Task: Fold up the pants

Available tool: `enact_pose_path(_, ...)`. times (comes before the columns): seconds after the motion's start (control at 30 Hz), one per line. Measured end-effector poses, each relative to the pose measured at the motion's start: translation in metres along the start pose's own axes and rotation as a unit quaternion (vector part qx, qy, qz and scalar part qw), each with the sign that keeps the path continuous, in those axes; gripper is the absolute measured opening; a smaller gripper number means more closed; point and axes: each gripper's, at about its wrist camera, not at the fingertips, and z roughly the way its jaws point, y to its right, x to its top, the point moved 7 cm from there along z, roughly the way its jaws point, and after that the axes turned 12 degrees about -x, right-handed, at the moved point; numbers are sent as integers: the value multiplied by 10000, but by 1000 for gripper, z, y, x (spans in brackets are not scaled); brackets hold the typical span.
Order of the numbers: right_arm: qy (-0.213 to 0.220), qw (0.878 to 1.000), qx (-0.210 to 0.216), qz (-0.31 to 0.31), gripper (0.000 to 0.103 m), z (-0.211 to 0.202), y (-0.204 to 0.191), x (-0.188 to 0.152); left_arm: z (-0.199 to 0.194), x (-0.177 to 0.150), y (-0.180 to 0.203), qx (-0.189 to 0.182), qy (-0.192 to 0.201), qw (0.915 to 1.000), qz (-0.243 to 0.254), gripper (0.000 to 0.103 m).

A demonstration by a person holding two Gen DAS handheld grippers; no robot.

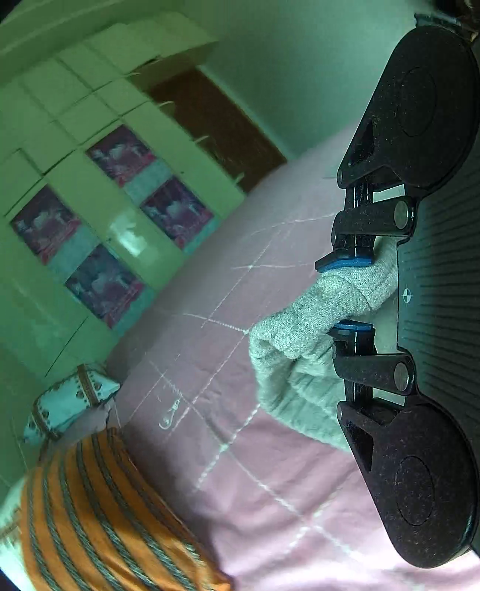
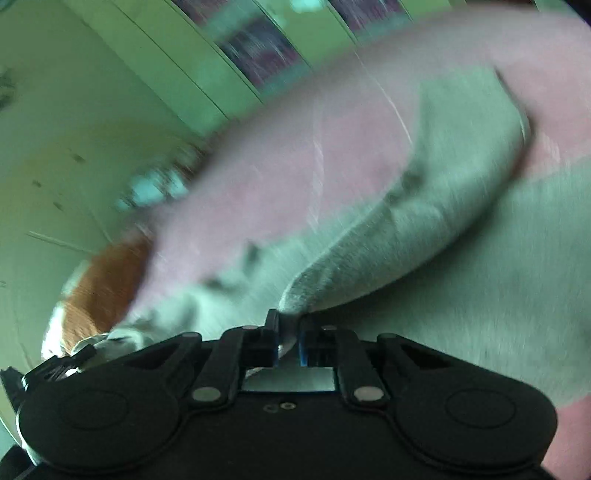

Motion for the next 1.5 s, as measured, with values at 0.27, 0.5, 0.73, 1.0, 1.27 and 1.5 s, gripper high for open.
enact_pose_path(0.27, -826, 9960, -334, 109, 2, 47, 31, -60, 12, -38, -38, 913, -973, 9909, 176, 27)
enact_pose_path(0.5, -358, 9992, 5, -156, 1, 28, 9, -39, 2, -37, -31, 640, -534, 9964, 161, 27)
enact_pose_path(0.73, -832, 9962, -237, 101, 1, 51, 32, -61, 14, -44, -38, 1042, -906, 9899, 311, 27)
enact_pose_path(1.0, -846, 9958, -309, -153, 1, 48, 37, -65, 15, -48, -34, 1266, -915, 9868, 424, 28)
enact_pose_path(1.27, -450, 9986, -85, 273, 16, -2, 61, -44, -20, -50, 9, 1895, -258, 9800, 555, 78)
enact_pose_path(1.5, -165, 9985, -293, 425, 15, -21, 86, -22, 9, -95, 80, 1978, -448, 9746, 956, 78)
